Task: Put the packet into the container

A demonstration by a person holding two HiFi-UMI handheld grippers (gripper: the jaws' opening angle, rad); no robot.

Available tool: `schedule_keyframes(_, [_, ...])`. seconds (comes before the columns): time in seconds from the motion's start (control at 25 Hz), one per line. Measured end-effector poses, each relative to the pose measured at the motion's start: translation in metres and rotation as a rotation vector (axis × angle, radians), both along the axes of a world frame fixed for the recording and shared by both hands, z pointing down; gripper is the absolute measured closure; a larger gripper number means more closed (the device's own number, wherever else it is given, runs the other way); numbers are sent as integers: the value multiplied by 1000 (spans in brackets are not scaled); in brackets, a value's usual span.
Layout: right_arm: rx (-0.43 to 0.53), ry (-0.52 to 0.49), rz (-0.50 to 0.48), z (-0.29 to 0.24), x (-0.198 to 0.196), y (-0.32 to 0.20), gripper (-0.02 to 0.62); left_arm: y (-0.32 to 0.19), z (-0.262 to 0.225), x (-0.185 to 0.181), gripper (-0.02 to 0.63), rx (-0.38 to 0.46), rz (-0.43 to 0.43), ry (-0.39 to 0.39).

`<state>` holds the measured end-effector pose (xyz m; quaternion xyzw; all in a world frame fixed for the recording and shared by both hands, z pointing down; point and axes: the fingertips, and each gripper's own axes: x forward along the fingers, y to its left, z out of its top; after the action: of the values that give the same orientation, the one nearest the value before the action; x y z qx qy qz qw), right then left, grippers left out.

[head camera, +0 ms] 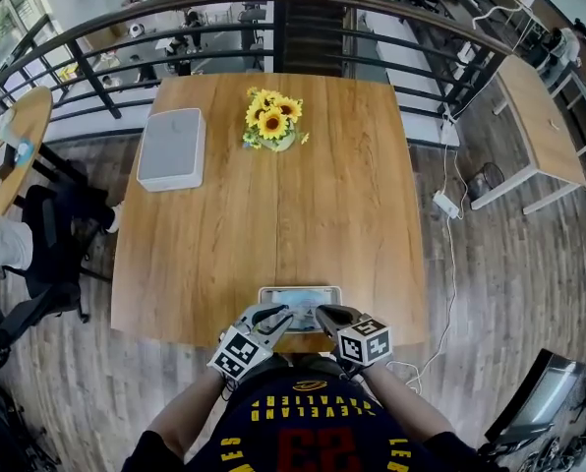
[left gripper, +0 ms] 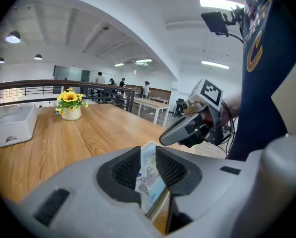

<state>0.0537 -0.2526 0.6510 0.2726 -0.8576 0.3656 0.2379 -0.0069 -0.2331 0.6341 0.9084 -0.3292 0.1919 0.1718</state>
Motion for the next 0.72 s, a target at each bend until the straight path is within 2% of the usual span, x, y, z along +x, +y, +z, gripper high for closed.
schedule_keyframes(0.44, [189,-102,56,-88,3,-26,575,-9,-87,1,517,109,-99,146])
schedule_keyframes(0.72, [365,-150,82,-155,7,-35,575,-23,-152,-9,574,214,-192,245])
